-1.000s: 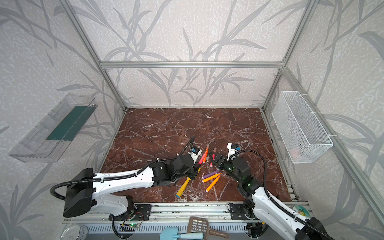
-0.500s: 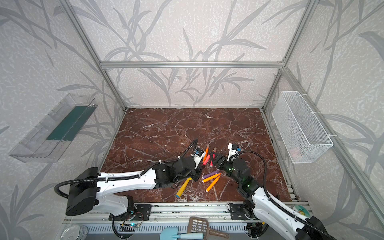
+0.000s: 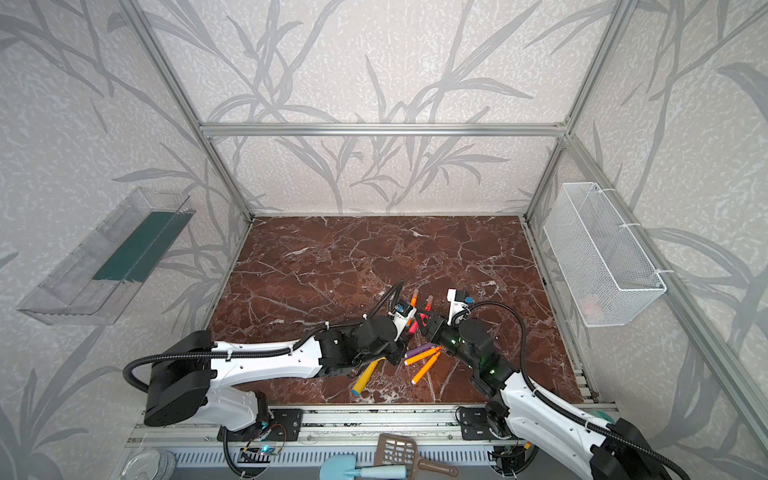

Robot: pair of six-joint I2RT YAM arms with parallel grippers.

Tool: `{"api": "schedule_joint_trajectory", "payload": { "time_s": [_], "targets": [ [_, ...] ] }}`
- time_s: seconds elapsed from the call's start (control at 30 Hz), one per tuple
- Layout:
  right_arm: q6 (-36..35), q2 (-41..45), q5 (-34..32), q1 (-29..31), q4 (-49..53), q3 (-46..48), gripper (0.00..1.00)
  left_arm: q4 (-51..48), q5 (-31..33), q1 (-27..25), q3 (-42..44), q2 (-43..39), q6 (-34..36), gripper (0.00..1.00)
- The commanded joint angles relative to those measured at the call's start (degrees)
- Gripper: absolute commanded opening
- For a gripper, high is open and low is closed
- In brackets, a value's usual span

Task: Insert the pens into the pen caps
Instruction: 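Bring the upright pink marker toward the table centre while the right gripper approaches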

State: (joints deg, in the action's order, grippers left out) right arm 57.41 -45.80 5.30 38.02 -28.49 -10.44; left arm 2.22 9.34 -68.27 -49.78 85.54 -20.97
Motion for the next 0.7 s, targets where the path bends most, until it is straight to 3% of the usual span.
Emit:
{"api": "schedule_joint_trajectory", "payload": {
  "time_s": [0.0,0.17,0.27,0.37,0.43,0.67],
  "targets": [
    [-0.28,-1.09,-1.06,0.57,-1.82,-1.36,0.21,1.27,0.15,-0.31,-2.10,0.20,1.04,0.00],
    [0.58,-3.68,-0.58,0.90,-3.12,-1.73,0.05,2.32,0.15,-0.33,-1.29,-0.04,1.19,0.00],
    [1.93,-4.85,-0.29,1.09,-4.47,-1.45,0.00,3.98,0.50,-0.30,-0.27,-0.29,1.37,0.13],
    [4.21,-5.48,-0.39,1.44,-6.64,-0.37,0.00,6.65,1.01,-0.33,1.17,-0.13,1.85,0.30],
    [5.42,-5.53,-0.29,1.69,-8.00,0.27,0.00,8.49,1.10,-0.33,1.97,0.17,2.24,0.36],
    [6.88,-3.35,-0.80,3.85,-10.02,1.70,0.00,12.22,1.57,-0.33,2.72,2.32,3.04,0.43]
  ]
}}
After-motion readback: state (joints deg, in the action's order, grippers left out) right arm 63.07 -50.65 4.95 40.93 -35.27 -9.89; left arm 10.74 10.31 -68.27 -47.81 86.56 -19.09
